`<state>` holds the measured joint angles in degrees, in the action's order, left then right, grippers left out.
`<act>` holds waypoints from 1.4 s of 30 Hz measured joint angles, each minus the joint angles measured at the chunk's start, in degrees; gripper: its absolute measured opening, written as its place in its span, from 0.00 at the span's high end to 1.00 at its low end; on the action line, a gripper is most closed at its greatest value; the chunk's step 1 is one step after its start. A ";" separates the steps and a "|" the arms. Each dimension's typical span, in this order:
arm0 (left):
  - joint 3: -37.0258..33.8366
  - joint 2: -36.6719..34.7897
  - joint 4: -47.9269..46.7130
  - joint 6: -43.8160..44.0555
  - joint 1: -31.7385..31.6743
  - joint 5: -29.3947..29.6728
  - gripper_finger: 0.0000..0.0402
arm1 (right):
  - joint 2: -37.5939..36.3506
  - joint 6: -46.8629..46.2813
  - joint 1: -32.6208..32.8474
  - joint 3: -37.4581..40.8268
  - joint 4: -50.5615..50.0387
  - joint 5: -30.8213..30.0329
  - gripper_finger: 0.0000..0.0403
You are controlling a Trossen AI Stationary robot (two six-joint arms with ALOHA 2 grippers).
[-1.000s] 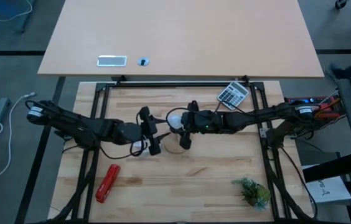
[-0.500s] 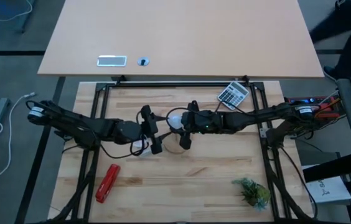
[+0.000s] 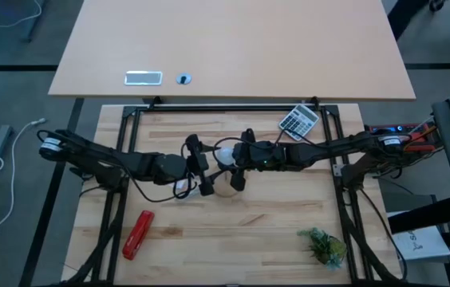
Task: Screw lightbulb
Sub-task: Insert the lightbulb into the brown lamp
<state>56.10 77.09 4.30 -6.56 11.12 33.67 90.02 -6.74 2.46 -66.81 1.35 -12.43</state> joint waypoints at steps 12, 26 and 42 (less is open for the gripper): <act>0.00 -0.43 0.13 1.75 -0.75 1.33 0.26 | -0.11 -2.93 -0.09 0.00 -1.05 -0.18 0.56; 0.00 -0.43 -1.19 3.06 -0.88 4.76 0.27 | -1.53 -4.87 0.60 -0.07 -5.73 0.39 0.56; 0.02 -0.80 -2.75 3.26 -0.82 4.68 0.27 | -2.85 -4.88 1.28 -0.04 -6.25 0.35 0.56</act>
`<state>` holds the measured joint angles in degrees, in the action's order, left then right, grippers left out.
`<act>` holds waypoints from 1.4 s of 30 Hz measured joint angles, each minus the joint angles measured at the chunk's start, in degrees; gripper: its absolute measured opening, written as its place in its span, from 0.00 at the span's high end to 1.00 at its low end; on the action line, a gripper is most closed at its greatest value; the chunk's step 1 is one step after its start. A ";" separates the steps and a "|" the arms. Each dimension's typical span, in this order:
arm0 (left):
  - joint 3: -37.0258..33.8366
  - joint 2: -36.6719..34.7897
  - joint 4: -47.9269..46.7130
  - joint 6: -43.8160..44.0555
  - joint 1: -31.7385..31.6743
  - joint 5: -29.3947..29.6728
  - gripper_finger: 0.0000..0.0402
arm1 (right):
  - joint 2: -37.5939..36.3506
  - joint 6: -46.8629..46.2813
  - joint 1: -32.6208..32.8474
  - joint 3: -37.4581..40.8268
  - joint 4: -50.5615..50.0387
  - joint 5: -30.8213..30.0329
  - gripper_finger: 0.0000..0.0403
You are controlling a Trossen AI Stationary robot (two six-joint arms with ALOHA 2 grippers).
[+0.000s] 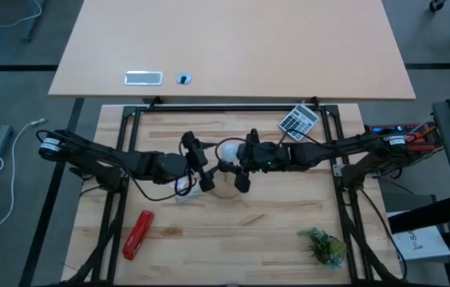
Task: Screw lightbulb
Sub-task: Insert the lightbulb into the brown lamp
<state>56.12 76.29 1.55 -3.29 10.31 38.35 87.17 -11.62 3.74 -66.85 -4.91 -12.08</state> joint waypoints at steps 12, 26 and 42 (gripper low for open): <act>0.00 -5.82 -4.62 1.69 0.89 -7.54 0.25 | 0.03 1.21 0.07 0.00 -0.39 0.29 0.56; -0.02 -0.59 3.39 -2.56 0.43 -8.92 0.18 | 0.07 1.38 0.03 0.00 -0.39 0.07 0.56; -0.02 0.13 4.57 -2.44 -1.57 -7.30 0.23 | -0.88 -0.41 1.44 -0.14 -5.84 -0.15 0.56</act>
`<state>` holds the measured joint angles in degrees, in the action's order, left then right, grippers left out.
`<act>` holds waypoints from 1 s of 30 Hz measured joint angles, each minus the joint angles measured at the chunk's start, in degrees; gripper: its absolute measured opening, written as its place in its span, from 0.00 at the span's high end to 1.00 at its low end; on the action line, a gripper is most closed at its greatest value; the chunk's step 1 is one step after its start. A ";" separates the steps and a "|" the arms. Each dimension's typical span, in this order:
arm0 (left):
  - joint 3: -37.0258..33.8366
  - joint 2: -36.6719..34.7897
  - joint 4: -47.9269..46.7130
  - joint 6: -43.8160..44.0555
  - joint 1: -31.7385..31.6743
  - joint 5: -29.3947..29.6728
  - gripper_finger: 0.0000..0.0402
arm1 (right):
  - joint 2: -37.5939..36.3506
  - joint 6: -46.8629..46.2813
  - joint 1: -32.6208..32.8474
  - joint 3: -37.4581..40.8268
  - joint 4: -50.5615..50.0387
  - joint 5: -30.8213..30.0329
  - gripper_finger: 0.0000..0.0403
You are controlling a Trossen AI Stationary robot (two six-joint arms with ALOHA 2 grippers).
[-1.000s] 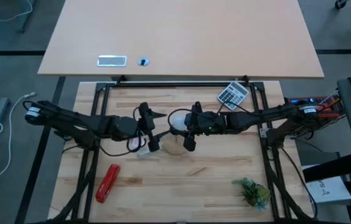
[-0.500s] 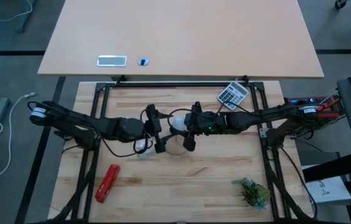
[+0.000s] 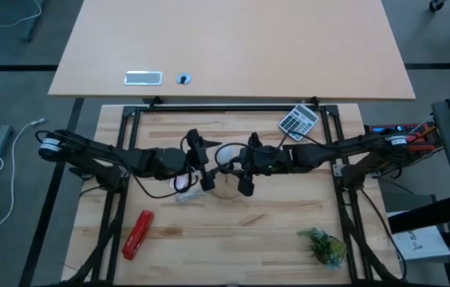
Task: Screw lightbulb
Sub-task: Insert the lightbulb into the brown lamp
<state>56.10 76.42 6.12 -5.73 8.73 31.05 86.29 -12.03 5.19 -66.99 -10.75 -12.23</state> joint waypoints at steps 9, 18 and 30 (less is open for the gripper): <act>0.00 0.00 -1.07 0.26 0.07 -0.09 0.22 | -3.28 -1.66 0.94 0.23 -3.63 -0.83 0.56; 0.00 0.00 -0.96 0.27 0.10 -3.56 0.25 | -4.65 -1.40 2.12 0.21 -2.60 -1.25 0.57; 0.00 0.00 1.49 -1.29 0.11 -6.60 0.27 | -5.21 2.97 5.84 4.35 4.84 -9.76 0.63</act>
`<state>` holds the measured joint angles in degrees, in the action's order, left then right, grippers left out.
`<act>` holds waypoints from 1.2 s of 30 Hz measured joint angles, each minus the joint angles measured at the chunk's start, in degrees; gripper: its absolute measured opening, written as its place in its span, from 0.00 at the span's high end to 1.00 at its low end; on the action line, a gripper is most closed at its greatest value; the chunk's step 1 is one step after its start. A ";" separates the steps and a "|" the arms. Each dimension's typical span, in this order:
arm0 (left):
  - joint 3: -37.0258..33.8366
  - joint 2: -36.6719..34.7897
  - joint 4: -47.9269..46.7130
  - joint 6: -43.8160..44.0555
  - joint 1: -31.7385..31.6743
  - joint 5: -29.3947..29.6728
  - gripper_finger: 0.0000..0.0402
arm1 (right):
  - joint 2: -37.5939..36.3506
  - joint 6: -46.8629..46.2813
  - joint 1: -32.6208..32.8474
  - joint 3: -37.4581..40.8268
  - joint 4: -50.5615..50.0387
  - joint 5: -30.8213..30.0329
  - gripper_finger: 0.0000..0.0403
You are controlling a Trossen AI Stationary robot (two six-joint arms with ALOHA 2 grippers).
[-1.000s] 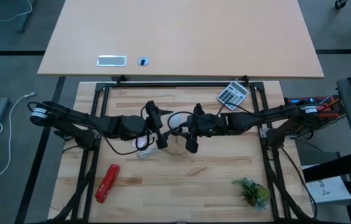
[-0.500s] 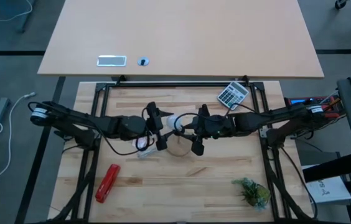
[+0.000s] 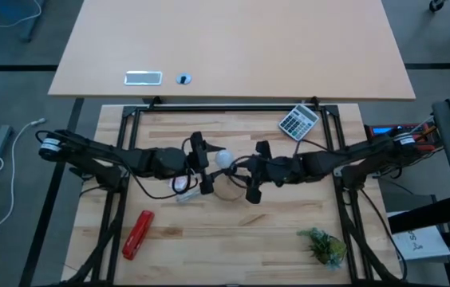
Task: Screw lightbulb
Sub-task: Insert the lightbulb into the brown lamp
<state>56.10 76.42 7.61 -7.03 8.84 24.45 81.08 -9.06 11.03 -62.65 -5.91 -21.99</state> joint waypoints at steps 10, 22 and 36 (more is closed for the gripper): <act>0.00 0.00 0.25 0.01 0.00 -0.19 0.25 | -3.37 -0.86 0.40 3.56 2.10 -1.13 0.72; 0.04 -4.27 -1.80 -1.52 0.09 1.48 0.26 | -4.25 0.13 0.32 4.50 4.56 -1.85 0.79; 0.04 -12.17 -23.92 8.52 0.74 4.67 0.20 | -4.16 4.40 -0.21 4.80 5.75 -12.13 0.89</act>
<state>56.14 64.25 -16.31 1.49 9.58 29.11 76.93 -4.67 10.83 -57.84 -0.16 -34.12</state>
